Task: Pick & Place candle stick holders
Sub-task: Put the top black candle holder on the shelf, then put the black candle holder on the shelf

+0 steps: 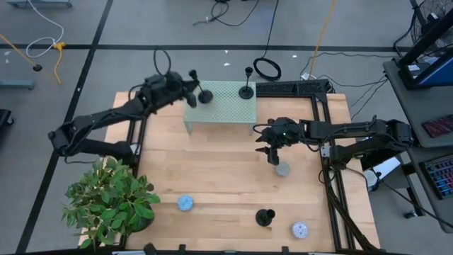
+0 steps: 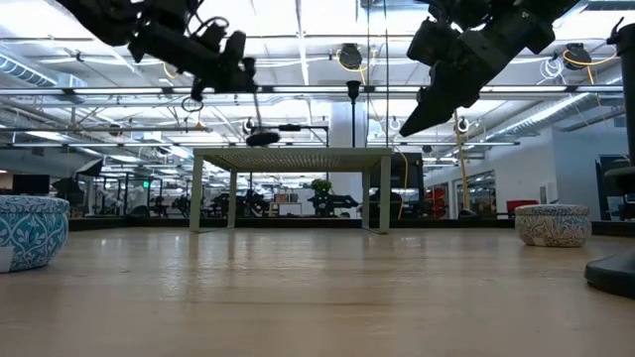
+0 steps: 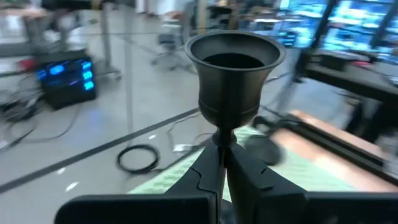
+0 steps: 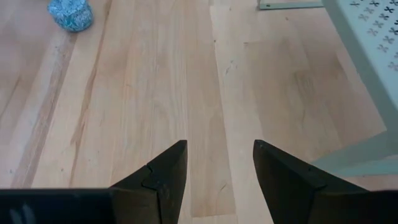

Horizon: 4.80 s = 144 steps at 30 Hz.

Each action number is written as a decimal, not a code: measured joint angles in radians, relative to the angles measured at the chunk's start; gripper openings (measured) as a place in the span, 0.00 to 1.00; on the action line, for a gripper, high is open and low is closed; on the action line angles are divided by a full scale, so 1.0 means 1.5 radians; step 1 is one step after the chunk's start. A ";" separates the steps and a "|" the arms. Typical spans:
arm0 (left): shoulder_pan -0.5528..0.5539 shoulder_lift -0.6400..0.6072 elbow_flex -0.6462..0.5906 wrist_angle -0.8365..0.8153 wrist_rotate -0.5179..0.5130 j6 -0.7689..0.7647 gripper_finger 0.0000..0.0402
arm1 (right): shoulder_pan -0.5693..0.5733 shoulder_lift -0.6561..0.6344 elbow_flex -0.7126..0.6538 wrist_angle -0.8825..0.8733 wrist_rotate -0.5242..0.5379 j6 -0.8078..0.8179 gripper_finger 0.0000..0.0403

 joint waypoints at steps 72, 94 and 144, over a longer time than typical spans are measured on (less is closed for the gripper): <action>0.086 0.050 0.000 -0.047 0.020 0.129 0.50 | 0.153 -0.001 0.000 -0.155 -0.060 -0.132 0.60; -0.012 -0.141 0.000 -0.232 0.021 0.136 0.53 | 0.331 0.074 -0.254 0.553 -0.283 -0.028 0.55; -0.142 -0.142 0.000 -0.231 0.021 0.189 0.53 | 0.119 0.280 0.106 0.663 0.104 -0.047 0.03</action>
